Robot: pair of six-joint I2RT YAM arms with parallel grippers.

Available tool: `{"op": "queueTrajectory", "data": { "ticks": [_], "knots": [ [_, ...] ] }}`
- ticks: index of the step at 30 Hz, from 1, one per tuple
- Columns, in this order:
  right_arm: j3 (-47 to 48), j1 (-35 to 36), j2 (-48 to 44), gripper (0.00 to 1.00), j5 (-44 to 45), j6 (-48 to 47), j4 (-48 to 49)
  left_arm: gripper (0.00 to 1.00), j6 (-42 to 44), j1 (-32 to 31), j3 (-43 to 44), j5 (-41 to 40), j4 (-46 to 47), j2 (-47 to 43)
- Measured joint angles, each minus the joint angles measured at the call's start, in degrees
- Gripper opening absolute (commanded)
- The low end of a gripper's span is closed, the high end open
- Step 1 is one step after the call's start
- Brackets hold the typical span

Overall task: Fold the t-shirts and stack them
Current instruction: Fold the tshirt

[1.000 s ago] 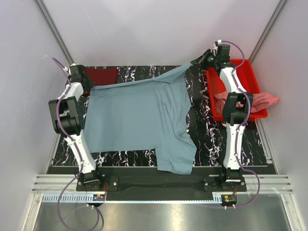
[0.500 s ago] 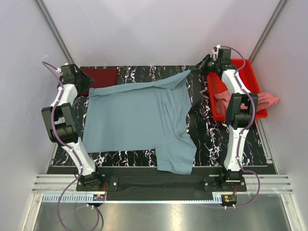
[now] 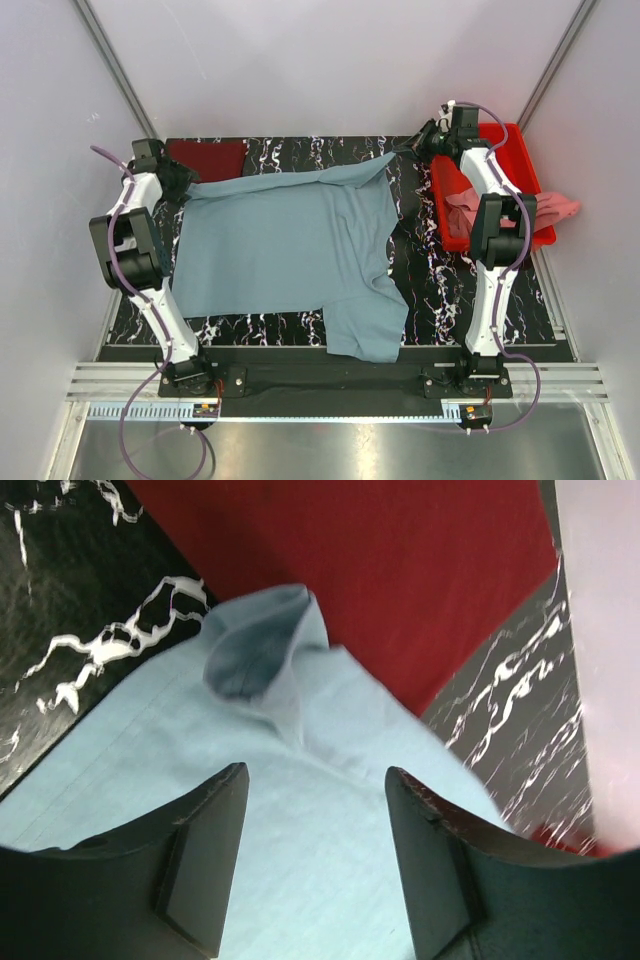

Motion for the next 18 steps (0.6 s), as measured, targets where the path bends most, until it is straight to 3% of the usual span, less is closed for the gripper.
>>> {"op": "queueTrajectory", "data": {
  "ticks": [7,13,18],
  "knots": [
    [-0.13,0.00,-0.13,0.00,0.02,-0.20,-0.09,0.54,-4.24,1.14,6.93,-1.62,-3.08,5.01],
    [-0.13,0.00,-0.17,0.00,0.02,-0.15,-0.07,0.57,-5.53,1.57,11.78,-2.49,-6.45,8.24],
    [-0.13,0.00,-0.17,0.00,0.04,-0.15,-0.04,0.55,-6.40,1.57,12.04,-2.95,-9.03,8.74]
  ]
}}
